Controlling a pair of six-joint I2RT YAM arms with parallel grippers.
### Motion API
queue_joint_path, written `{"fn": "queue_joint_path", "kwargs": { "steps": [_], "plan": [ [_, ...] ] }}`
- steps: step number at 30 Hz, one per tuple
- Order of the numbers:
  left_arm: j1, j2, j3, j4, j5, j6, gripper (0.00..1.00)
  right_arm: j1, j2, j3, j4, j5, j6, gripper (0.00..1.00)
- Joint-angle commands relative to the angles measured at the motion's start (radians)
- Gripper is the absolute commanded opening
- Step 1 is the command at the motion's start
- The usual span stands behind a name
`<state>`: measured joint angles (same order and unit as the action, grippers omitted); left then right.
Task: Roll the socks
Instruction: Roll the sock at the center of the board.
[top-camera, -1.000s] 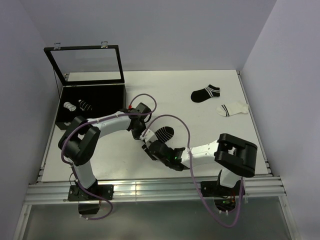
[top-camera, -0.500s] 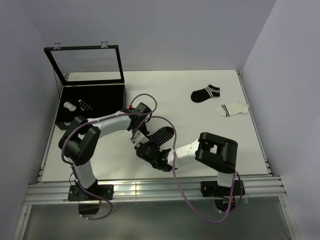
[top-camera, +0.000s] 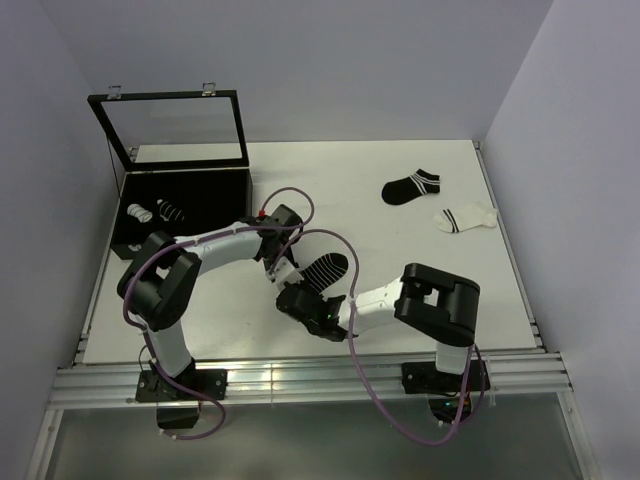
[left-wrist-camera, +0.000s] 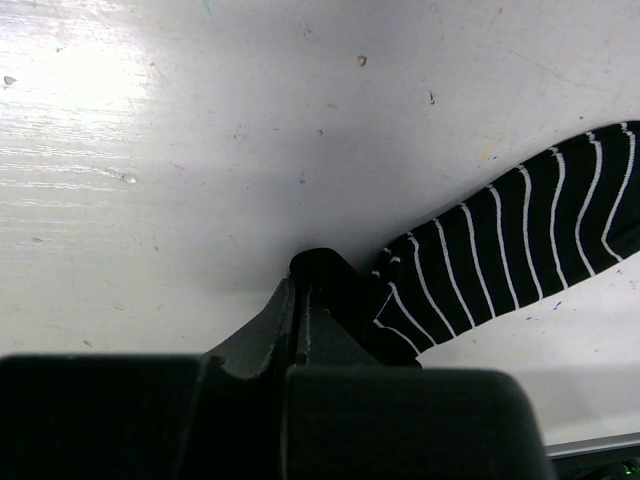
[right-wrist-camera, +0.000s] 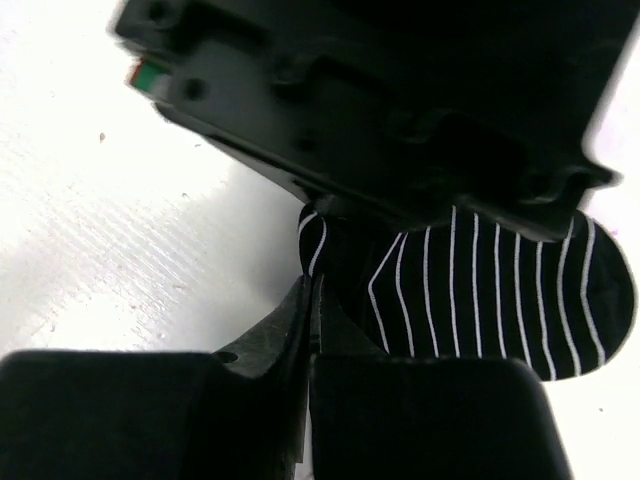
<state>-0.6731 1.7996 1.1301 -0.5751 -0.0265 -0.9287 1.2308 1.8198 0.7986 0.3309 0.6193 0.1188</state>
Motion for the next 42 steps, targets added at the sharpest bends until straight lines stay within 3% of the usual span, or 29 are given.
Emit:
{"fn": "queue_joint_path", "kwargs": {
  "steps": [1, 8, 16, 26, 35, 42],
  "plan": [
    [0.012, -0.034, 0.008, 0.012, 0.003, 0.001, 0.01, -0.048, -0.046, -0.061, -0.050, -0.131, 0.073, 0.00],
    [0.030, -0.138, -0.062, 0.087, -0.010, -0.070, 0.22, -0.217, -0.166, -0.165, 0.042, -0.521, 0.153, 0.00],
    [0.038, -0.259, -0.151, 0.176, -0.038, -0.117, 0.46, -0.437, -0.151, -0.185, 0.148, -1.004, 0.272, 0.00],
    [0.026, -0.302, -0.305, 0.354, 0.017, -0.102, 0.47, -0.622, 0.028, -0.055, 0.193, -1.414, 0.468, 0.00],
    [0.006, -0.257, -0.331, 0.423, 0.031, -0.105, 0.47, -0.726, 0.176, -0.010, 0.241, -1.538, 0.616, 0.00],
    [-0.002, -0.198, -0.309, 0.434, 0.031, -0.093, 0.47, -0.758, 0.257, 0.007, 0.241, -1.557, 0.633, 0.00]
  ]
}}
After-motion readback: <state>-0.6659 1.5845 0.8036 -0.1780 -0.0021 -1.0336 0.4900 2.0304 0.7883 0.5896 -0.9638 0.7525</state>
